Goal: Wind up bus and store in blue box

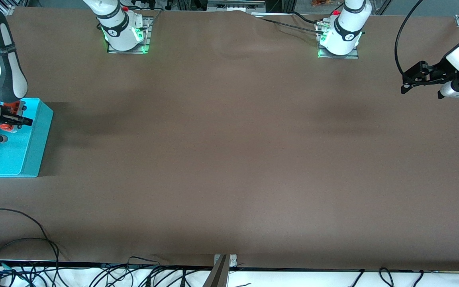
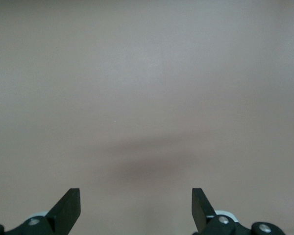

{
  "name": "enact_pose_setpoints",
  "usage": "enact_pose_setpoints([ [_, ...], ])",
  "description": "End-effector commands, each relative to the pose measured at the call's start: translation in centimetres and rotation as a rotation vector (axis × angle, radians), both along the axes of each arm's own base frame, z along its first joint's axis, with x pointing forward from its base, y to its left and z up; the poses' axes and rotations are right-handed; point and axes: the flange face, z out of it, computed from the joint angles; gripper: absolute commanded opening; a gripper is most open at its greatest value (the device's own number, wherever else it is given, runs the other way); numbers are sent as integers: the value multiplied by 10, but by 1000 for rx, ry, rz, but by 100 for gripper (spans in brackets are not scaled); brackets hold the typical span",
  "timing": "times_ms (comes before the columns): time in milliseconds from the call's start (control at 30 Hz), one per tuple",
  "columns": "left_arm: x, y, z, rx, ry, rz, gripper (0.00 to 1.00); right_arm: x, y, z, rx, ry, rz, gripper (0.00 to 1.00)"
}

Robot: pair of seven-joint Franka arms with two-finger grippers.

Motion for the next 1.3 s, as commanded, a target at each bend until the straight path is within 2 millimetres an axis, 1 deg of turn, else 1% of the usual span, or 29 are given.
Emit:
enact_pose_setpoints([
  [0, 3, 0, 6, -11, 4, 13, 100, -5, -24, -5, 1, 33, 53, 0],
  [267, 3, 0, 6, -11, 4, 13, 100, -24, -58, -16, -14, 88, 64, 0],
  [333, 3, -1, 6, -11, 4, 11, 100, -29, -67, -22, -35, 102, 75, 0],
  [400, 3, 0, 6, -11, 4, 13, 100, -28, -68, -30, -41, 98, 88, 0],
  [500, 3, -1, 6, -11, 4, 10, 100, -30, -76, -44, -47, 86, 87, 0],
  [633, 3, -1, 6, -11, 4, 10, 100, -20, -79, -60, -58, 42, 94, 0],
  [733, 3, -1, 6, -10, 4, 10, 100, -12, -83, -63, -64, 23, 90, 0],
  [800, 3, -1, 6, -11, 4, 10, 100, -12, -89, -69, -55, 20, 72, 0],
  [1000, 3, -1, 6, -10, 4, 10, 100, -11, -87, -86, -36, 0, 57, 0],
  [1267, 3, -1, 6, -10, 4, 10, 100, -11, -85, -97, -23, -5, 48, 0],
])
